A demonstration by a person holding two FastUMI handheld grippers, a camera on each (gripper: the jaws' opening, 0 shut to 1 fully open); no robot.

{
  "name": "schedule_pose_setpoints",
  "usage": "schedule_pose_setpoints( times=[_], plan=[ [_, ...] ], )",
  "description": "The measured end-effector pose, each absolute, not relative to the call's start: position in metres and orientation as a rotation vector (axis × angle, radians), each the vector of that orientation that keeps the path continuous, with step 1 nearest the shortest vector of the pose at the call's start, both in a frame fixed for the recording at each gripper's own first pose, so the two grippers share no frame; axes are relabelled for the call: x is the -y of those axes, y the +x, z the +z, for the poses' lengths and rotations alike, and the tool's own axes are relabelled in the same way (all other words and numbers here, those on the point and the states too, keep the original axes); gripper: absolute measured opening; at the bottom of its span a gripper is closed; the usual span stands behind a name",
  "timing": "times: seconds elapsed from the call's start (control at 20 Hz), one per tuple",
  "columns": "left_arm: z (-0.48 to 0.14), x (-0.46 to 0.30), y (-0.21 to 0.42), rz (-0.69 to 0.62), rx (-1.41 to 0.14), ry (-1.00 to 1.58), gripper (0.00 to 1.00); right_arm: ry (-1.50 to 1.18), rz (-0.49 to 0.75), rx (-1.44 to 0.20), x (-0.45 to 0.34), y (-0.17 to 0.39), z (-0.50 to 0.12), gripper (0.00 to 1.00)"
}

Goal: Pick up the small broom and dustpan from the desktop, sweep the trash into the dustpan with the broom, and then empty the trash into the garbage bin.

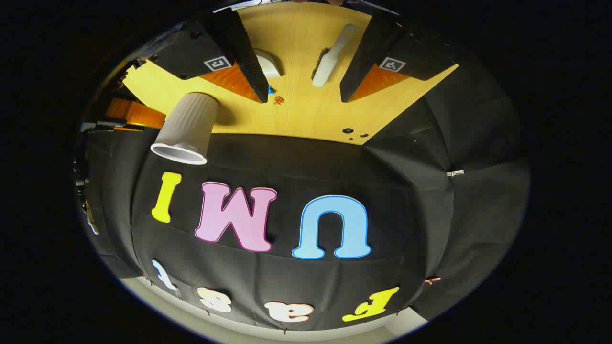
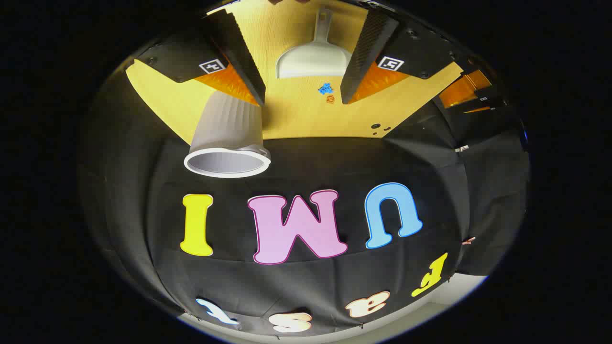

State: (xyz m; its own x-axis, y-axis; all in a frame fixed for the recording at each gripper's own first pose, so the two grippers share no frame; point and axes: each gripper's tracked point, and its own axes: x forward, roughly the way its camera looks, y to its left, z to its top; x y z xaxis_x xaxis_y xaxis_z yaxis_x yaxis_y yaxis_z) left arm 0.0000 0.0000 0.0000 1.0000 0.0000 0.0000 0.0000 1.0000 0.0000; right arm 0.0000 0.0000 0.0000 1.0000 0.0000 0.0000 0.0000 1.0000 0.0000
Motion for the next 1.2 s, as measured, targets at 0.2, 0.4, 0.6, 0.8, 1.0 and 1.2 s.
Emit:
schedule_pose_setpoints(
  times=[0.2, 0.4, 0.6, 0.8, 1.0, 1.2],
  plan=[
    [-0.009, 0.000, 0.006, 0.001, -0.013, 0.054, 0.96, -0.013, 0.000, -0.014, 0.002, 0.005, -0.007, 0.99],
    [-0.023, 0.007, 0.007, -0.020, -0.043, 0.058, 0.96, -0.026, 0.022, -0.025, -0.003, 0.007, -0.010, 0.99],
    [-0.036, -0.001, 0.010, 0.002, -0.080, 0.014, 0.96, -0.053, 0.053, -0.042, -0.009, 0.006, -0.018, 0.99],
    [-0.056, -0.017, 0.016, 0.039, -0.165, 0.043, 0.96, -0.082, 0.049, -0.075, -0.006, 0.007, -0.030, 0.99],
    [-0.082, -0.025, 0.022, 0.039, -0.255, 0.033, 0.96, -0.068, 0.053, -0.119, -0.001, 0.006, -0.040, 0.99],
    [-0.108, -0.029, 0.038, 0.002, -0.379, -0.011, 0.96, -0.049, 0.046, -0.155, 0.008, 0.006, -0.054, 0.99]
  ],
)
